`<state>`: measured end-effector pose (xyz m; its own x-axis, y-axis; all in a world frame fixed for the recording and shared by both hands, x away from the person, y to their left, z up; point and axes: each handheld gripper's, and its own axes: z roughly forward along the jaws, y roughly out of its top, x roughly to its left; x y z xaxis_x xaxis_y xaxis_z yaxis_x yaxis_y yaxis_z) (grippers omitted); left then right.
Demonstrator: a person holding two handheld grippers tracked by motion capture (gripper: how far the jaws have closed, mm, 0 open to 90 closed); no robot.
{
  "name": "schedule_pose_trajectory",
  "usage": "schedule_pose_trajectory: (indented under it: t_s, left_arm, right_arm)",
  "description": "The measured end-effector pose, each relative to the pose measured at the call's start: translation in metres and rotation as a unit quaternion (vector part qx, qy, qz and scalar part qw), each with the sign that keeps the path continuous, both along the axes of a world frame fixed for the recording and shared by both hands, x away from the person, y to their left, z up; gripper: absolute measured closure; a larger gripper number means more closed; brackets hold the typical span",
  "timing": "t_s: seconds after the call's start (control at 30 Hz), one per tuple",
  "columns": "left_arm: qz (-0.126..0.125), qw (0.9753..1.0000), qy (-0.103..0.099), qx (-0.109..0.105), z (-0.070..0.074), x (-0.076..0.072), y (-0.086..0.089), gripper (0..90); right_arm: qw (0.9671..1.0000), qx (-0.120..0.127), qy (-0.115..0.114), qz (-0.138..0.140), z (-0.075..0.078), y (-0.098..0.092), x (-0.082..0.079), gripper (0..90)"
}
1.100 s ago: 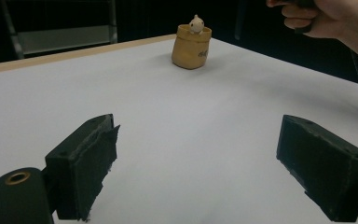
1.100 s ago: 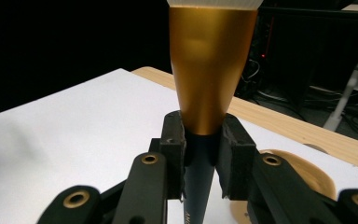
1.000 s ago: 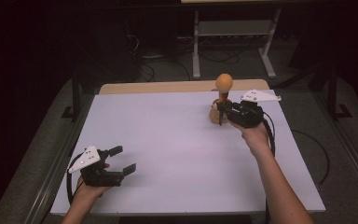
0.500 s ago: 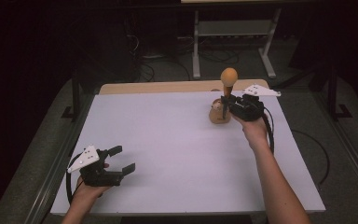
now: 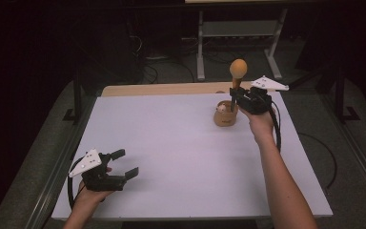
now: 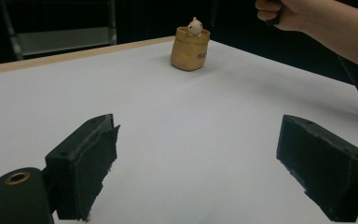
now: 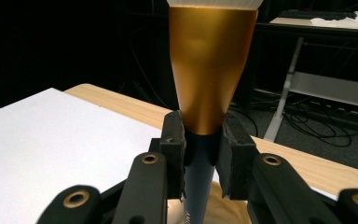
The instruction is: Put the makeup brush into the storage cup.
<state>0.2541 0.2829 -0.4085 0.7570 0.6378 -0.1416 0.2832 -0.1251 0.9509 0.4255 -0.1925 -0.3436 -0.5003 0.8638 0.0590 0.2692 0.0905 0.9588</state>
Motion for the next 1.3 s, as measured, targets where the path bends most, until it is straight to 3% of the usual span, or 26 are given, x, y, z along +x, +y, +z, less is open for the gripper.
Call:
schedule_pose_trajectory:
  t_s: [0.57,1.3]
  left_arm:
    - [-0.003,1.0000,0.002,-0.001,0.000,-0.001,-0.001,11.6]
    - [-0.004,1.0000,0.001,0.005,-0.001,-0.001,-0.001,11.7]
  right_arm:
    - [0.9997,-0.006,0.013,-0.018,-0.026,0.004,0.023,73.1]
    - [0.9982,-0.028,0.050,-0.020,-0.044,0.003,0.032,72.8]
